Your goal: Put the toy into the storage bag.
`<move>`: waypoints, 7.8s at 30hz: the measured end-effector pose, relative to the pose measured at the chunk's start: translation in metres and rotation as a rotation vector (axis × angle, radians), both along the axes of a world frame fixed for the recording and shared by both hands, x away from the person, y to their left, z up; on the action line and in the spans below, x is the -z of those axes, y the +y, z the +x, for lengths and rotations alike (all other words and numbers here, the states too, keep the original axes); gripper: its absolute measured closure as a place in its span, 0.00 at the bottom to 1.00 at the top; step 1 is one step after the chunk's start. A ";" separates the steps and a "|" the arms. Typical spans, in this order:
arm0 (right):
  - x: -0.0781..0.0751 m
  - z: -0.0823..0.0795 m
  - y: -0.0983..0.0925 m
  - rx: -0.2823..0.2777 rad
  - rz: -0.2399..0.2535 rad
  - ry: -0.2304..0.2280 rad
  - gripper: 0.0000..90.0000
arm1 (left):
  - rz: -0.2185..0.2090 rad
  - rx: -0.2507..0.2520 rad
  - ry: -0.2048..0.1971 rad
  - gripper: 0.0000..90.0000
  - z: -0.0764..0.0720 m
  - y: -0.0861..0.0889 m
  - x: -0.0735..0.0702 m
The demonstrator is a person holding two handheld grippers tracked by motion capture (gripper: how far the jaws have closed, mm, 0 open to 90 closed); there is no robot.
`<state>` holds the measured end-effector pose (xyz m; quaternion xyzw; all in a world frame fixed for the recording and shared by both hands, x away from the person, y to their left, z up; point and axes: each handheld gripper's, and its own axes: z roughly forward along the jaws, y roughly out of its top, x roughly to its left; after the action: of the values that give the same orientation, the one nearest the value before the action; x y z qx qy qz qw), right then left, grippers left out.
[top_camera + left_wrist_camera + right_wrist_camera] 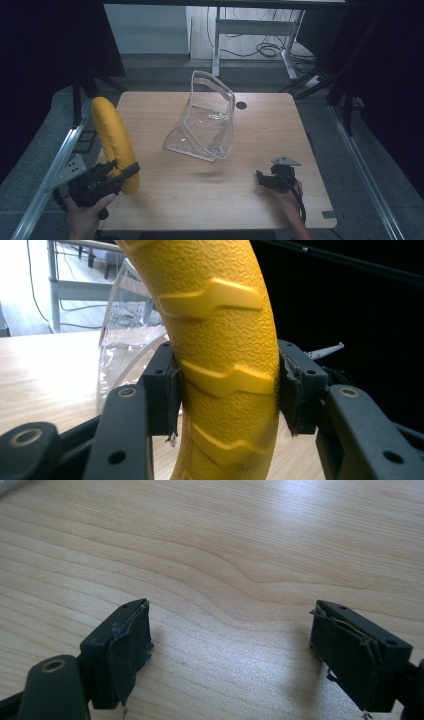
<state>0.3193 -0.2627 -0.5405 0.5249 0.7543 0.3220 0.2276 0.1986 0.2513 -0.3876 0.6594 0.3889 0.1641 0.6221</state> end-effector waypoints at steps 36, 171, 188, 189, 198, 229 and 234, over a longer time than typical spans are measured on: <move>0.000 0.000 0.000 0.000 0.000 0.002 0.19 | -0.093 0.027 -0.093 0.56 0.044 -0.035 -0.050; 0.000 0.001 0.000 0.007 -0.006 -0.006 0.19 | -0.120 0.137 -0.206 0.55 0.110 -0.176 -0.132; 0.000 0.000 0.000 0.007 -0.005 -0.005 0.20 | -0.094 0.180 -0.199 0.55 0.112 -0.203 -0.126; 0.000 0.000 0.000 0.007 -0.005 -0.004 0.20 | -0.094 0.183 -0.198 0.55 0.112 -0.205 -0.125; 0.000 0.000 0.000 0.006 -0.005 -0.005 0.20 | -0.106 0.211 -0.184 0.55 0.117 -0.221 -0.115; 0.000 0.000 0.001 0.006 -0.004 -0.006 0.20 | -0.092 0.160 -0.062 0.55 0.156 -0.226 -0.062; 0.000 0.000 0.001 0.006 -0.004 -0.005 0.20 | -0.097 0.151 -0.037 0.55 0.161 -0.224 -0.054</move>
<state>0.3194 -0.2622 -0.5406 0.5259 0.7527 0.3211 0.2318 0.3596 0.0273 -0.3337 0.6527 0.3340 0.1100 0.6711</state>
